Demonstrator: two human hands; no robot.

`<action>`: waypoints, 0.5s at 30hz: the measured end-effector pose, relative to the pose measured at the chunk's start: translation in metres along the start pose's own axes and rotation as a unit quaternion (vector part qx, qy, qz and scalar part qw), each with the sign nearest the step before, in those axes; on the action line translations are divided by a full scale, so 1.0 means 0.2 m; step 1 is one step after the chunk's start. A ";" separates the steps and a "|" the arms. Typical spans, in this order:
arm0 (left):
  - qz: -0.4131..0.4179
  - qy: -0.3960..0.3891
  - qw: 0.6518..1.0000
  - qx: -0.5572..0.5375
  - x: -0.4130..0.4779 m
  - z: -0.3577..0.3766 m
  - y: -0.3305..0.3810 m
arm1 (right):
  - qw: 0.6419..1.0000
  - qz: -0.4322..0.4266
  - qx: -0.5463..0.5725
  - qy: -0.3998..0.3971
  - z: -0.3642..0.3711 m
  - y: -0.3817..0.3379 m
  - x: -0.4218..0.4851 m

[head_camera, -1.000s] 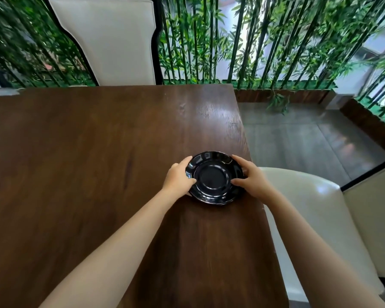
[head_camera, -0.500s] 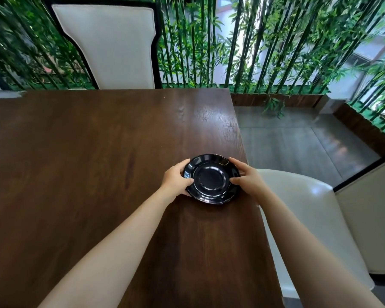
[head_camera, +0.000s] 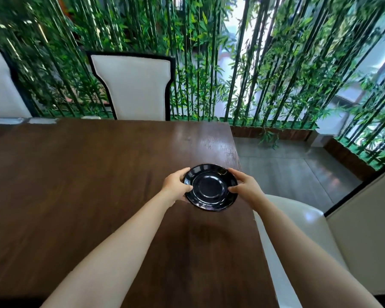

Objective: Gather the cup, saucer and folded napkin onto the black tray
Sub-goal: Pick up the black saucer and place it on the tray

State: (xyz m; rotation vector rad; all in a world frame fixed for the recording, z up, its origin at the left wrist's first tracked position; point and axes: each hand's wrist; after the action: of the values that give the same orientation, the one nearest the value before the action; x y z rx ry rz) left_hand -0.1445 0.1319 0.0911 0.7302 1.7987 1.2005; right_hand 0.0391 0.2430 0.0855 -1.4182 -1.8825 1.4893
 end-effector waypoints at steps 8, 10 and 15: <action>0.065 0.017 0.998 0.010 -0.27 -0.30 0.26 | 0.999 -0.045 0.012 -0.015 0.04 -0.41 -0.23; 0.078 0.027 0.997 0.005 -0.34 -0.39 0.30 | 0.998 -0.060 0.011 -0.019 0.08 -0.51 -0.29; 0.110 0.065 0.992 0.001 -0.55 -0.64 0.35 | 0.995 -0.092 0.010 -0.037 0.25 -0.73 -0.44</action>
State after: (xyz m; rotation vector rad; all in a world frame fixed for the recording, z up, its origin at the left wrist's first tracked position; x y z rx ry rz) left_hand -0.2027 0.0111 0.2159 0.8867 1.8613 1.4184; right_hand -0.0304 0.1506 0.2201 -1.1591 -1.9773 1.4852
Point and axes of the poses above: each hand's wrist, its own x-axis towards the middle knuckle, its own z-axis out of the palm, y = z × x, and after that the axes turned 3 degrees about z, right-handed
